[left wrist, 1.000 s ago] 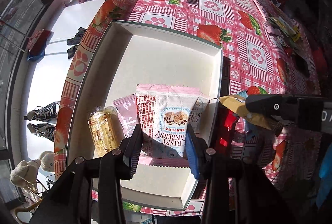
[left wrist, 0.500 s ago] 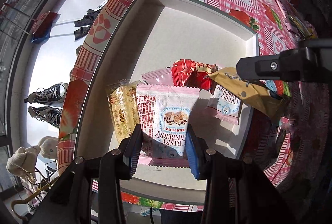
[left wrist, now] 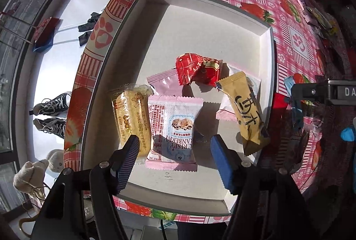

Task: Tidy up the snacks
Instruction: 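Grasp the clear-wrapped snack with right tool while left tool grasps red packet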

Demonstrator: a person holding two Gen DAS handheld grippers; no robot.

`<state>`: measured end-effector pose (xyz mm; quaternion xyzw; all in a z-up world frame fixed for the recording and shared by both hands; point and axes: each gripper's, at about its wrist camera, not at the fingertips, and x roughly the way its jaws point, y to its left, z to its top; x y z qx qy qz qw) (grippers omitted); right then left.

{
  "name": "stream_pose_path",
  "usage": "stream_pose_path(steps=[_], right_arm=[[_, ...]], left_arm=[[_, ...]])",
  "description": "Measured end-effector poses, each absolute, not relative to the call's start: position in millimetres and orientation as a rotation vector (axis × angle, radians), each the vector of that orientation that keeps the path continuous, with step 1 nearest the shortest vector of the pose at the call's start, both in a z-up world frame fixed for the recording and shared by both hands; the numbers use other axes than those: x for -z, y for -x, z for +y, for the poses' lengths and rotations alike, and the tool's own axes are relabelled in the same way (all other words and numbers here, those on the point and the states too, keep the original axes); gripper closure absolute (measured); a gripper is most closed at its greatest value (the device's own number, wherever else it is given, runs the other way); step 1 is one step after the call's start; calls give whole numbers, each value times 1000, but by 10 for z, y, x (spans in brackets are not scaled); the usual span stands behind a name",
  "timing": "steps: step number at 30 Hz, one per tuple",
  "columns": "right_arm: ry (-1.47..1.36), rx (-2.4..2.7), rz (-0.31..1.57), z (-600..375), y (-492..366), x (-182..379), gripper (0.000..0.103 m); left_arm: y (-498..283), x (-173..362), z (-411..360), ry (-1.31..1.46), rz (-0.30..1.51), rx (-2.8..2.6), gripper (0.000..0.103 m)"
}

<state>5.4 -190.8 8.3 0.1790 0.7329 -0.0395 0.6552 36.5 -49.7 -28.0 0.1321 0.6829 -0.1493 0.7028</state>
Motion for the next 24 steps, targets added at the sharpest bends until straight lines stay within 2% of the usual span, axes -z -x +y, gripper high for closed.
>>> stream_pose_path(steps=[6,13,21,24], right_arm=[[-375,192,1776,-2151,224,303,2],[-283,145,1767,-1953,143,551,0],[-385,266,1737,-2600,278,577,0],[-459,319,1747,-2880,435,574,0]], left_arm=[[-250,215,-734,-336,1509,383,33],[-128,216,-1013,-407,1508,426,32],[-165,330,-1235,-432,1525,428,32],[-174,386,-1346,-440,1528,429,27]])
